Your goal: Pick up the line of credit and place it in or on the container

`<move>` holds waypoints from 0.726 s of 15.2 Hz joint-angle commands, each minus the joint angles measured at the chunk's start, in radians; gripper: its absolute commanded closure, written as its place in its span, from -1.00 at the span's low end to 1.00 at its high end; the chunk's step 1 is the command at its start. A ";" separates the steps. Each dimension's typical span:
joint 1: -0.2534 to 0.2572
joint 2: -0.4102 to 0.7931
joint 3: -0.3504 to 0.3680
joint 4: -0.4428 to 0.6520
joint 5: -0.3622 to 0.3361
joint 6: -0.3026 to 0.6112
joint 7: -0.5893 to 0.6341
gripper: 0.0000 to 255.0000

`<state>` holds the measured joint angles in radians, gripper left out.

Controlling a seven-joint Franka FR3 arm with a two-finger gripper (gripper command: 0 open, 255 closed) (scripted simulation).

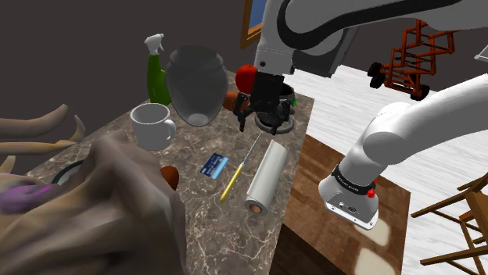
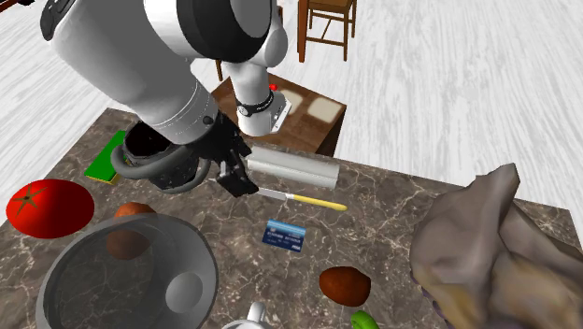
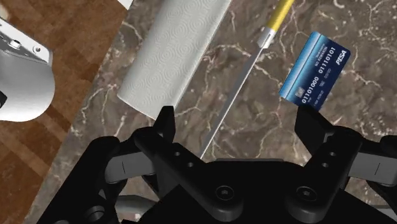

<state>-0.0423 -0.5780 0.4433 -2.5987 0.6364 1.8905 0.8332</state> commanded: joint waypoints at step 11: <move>0.000 0.362 0.189 0.093 0.319 0.369 0.363 -1.00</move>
<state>-0.0450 -0.2303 0.6243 -2.5064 0.9427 2.2393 1.1869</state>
